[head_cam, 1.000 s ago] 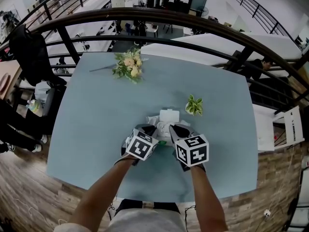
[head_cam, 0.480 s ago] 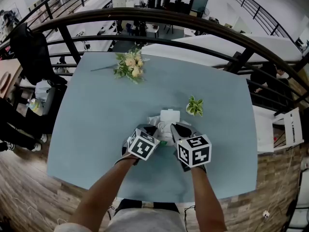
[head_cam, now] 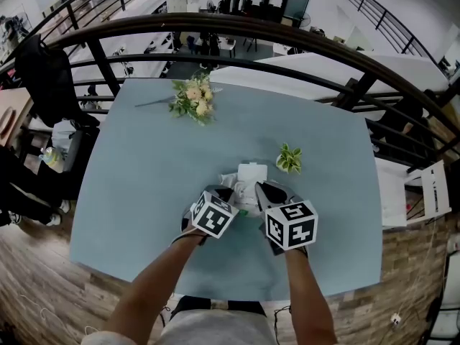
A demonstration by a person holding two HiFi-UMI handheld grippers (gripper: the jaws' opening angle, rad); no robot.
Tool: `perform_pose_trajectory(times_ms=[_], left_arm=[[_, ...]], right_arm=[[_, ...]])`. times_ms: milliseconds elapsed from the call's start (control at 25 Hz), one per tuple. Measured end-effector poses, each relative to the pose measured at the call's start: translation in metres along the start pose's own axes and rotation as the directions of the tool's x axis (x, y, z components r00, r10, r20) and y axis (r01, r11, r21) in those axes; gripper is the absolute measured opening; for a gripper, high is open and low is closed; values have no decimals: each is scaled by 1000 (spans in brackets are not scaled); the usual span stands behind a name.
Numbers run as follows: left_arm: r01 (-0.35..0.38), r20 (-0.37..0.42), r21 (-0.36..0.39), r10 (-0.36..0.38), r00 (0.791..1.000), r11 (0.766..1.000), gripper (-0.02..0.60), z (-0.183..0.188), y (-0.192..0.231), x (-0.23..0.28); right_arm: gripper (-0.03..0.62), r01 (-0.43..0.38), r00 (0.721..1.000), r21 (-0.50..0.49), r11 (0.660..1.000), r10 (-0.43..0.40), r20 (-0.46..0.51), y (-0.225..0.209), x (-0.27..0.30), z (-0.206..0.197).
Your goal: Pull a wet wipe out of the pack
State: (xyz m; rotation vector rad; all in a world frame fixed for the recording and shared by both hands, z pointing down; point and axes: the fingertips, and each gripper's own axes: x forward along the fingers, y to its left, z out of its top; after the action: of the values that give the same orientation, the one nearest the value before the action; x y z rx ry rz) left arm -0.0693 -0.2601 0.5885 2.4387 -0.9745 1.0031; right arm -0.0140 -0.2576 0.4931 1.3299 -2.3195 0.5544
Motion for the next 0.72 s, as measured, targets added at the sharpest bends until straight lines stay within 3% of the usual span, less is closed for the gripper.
perform_pose_trajectory(times_ms=[720], left_arm=[[11, -7, -9, -11, 1000, 1000, 5, 0, 1, 3]], right_arm=[[6, 30, 998, -23, 999, -28, 58, 1, -10, 24]])
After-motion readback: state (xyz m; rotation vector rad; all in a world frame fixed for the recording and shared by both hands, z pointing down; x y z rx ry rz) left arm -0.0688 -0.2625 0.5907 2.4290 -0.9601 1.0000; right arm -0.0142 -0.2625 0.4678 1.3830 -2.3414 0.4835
